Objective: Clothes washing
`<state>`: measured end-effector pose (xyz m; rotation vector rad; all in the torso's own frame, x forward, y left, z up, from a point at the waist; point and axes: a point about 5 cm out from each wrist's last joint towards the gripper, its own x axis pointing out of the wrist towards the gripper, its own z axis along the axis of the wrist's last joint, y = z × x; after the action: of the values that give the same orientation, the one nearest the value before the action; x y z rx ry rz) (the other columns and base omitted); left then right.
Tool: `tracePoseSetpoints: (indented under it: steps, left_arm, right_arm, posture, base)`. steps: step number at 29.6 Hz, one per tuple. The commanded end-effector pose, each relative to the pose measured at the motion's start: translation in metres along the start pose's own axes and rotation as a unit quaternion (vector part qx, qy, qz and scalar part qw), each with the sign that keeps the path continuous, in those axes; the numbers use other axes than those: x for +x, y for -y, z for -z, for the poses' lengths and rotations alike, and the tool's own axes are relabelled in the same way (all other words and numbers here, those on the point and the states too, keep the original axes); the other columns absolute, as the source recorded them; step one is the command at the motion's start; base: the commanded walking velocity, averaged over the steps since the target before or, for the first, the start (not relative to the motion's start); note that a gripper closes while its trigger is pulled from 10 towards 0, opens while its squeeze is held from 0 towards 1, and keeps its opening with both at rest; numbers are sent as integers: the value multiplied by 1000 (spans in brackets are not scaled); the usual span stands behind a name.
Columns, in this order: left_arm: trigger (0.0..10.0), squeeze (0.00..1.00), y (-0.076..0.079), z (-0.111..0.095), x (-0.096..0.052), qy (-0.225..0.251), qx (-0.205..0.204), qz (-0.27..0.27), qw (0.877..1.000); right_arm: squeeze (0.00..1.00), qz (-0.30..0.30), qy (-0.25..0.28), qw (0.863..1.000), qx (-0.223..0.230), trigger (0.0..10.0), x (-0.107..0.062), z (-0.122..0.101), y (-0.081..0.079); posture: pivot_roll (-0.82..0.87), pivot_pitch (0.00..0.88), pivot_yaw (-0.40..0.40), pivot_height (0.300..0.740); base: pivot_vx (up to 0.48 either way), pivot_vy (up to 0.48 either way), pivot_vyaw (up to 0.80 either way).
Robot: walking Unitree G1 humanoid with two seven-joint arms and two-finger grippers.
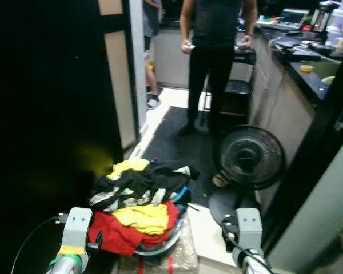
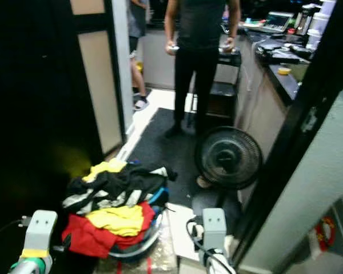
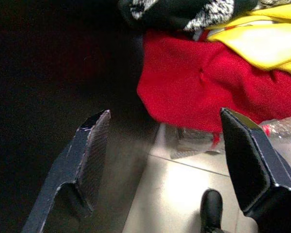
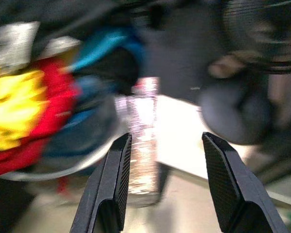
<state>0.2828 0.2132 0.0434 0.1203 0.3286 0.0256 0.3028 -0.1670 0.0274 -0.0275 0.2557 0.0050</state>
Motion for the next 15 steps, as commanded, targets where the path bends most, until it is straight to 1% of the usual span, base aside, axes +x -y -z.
tracePoseSetpoints:
  steps: [1,4,6,9,15]
  left_arm:
    - [10000,0,0,0,1,4,12,11,1000]
    - [10000,0,0,-4,3,10,11,15,1000]
    - [10000,0,2,-12,7,25,12,16,999]
    - [10000,0,5,-22,11,46,12,19,999]
    - [10000,0,7,-27,13,59,9,20,998]
  right_arm:
    - [0,-5,9,1000,-3,10000,1,-2,-5]
    - [0,-9,19,1000,-10,10000,3,-5,-8]
    - [0,-13,31,999,-13,10000,5,-10,-12]
    - [0,-13,38,999,-11,10000,6,-12,-13]
    - [0,-12,44,999,-10,10000,6,-13,-12]
  posture:
    - [-10,14,49,740]
    - [-14,14,53,740]
    - [-16,12,55,740]
    - [-19,12,55,740]
    - [-23,15,56,740]
  base:
    - [0,0,800]
    - [0,0,729]
    - [0,0,0]
    - [0,0,0]
    - [0,0,0]
